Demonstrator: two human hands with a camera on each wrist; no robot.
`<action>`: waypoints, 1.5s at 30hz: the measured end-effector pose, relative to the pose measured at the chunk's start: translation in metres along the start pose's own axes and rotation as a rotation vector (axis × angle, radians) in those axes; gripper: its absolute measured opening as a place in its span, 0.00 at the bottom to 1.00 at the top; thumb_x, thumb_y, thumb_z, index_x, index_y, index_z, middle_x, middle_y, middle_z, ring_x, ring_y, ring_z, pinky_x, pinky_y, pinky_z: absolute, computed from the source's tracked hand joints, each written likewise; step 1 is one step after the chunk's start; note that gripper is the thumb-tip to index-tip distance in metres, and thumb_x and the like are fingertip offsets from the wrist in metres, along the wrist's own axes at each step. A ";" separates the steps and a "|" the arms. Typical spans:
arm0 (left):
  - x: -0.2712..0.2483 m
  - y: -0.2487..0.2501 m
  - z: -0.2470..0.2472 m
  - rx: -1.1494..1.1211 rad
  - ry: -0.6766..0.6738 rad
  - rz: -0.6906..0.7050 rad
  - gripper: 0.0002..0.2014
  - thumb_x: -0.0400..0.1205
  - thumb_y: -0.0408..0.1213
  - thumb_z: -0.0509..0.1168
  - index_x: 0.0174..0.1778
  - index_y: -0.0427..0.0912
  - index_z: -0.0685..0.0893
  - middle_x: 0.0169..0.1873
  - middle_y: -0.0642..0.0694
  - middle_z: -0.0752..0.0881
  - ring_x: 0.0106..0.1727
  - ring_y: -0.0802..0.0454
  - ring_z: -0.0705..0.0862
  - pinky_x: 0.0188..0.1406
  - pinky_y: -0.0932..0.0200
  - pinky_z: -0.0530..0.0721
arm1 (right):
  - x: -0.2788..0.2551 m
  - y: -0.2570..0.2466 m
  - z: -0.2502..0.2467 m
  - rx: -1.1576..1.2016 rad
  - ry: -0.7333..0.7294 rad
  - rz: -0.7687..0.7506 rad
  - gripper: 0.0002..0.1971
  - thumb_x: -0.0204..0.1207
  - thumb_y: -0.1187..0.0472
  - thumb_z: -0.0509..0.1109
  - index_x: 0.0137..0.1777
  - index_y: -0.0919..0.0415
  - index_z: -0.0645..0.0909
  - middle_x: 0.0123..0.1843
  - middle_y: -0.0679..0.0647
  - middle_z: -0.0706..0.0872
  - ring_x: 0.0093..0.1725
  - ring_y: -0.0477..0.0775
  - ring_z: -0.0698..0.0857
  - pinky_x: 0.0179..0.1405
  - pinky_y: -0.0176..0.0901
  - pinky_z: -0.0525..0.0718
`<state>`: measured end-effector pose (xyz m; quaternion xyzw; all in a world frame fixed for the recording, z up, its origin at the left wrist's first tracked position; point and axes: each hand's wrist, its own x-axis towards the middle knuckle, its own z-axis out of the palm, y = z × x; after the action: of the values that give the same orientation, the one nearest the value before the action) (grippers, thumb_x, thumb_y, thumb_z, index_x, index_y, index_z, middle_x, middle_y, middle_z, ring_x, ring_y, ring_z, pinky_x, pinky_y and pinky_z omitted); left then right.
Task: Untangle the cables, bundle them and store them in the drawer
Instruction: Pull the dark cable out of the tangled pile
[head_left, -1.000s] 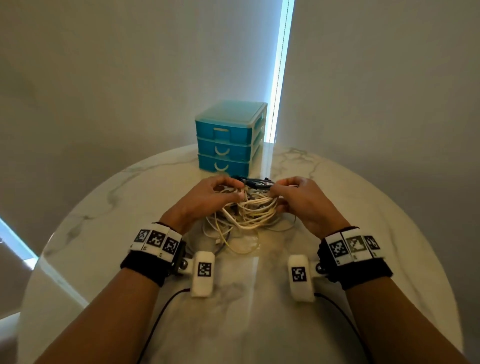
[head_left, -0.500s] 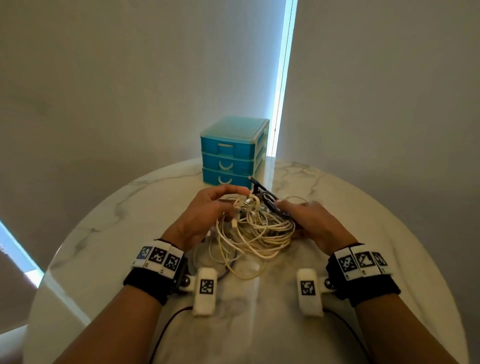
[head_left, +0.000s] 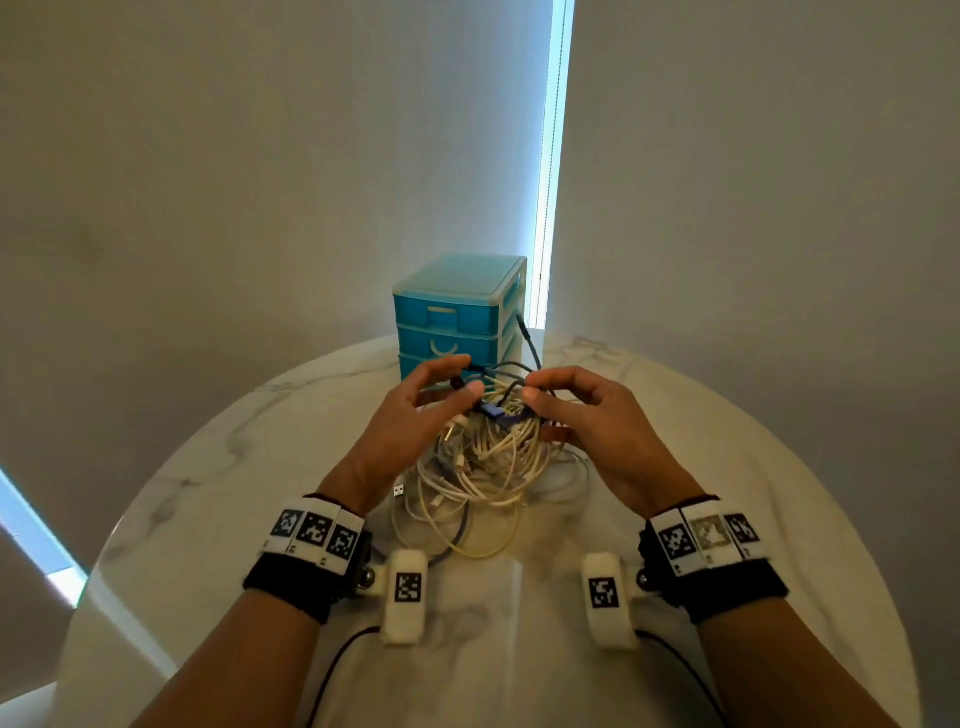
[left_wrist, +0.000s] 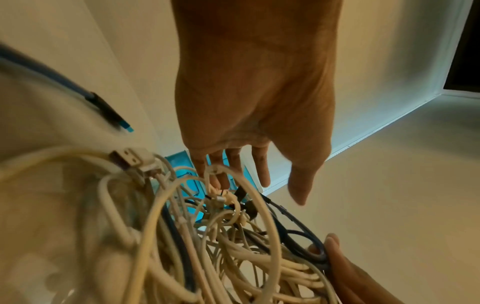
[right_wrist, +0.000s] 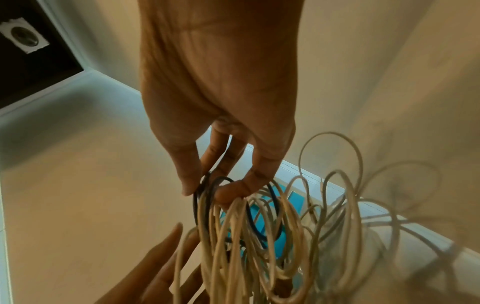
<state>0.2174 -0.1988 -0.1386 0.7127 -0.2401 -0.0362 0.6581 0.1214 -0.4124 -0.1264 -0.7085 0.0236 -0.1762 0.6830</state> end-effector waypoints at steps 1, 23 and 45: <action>-0.002 0.000 0.002 0.066 -0.019 0.019 0.20 0.83 0.55 0.77 0.71 0.72 0.85 0.69 0.62 0.86 0.73 0.59 0.85 0.70 0.55 0.85 | 0.000 -0.001 0.000 -0.006 -0.006 0.008 0.09 0.80 0.64 0.82 0.58 0.58 0.94 0.58 0.52 0.96 0.56 0.56 0.95 0.53 0.49 0.92; -0.012 0.020 0.021 -0.069 -0.142 0.114 0.24 0.78 0.60 0.79 0.70 0.66 0.86 0.67 0.56 0.90 0.68 0.54 0.88 0.70 0.43 0.89 | 0.013 -0.078 0.021 0.192 -0.207 -0.142 0.16 0.88 0.68 0.69 0.74 0.62 0.85 0.67 0.59 0.93 0.67 0.58 0.93 0.66 0.50 0.92; -0.003 0.020 -0.026 -0.901 0.250 -0.011 0.10 0.85 0.32 0.60 0.39 0.47 0.78 0.35 0.50 0.78 0.32 0.56 0.70 0.30 0.61 0.68 | 0.030 -0.024 -0.007 0.075 0.036 0.227 0.10 0.84 0.74 0.69 0.62 0.71 0.86 0.29 0.51 0.73 0.25 0.46 0.68 0.22 0.36 0.71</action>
<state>0.2183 -0.1738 -0.1168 0.3561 -0.1156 -0.0542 0.9257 0.1425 -0.4256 -0.0966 -0.6717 0.1094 -0.1112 0.7242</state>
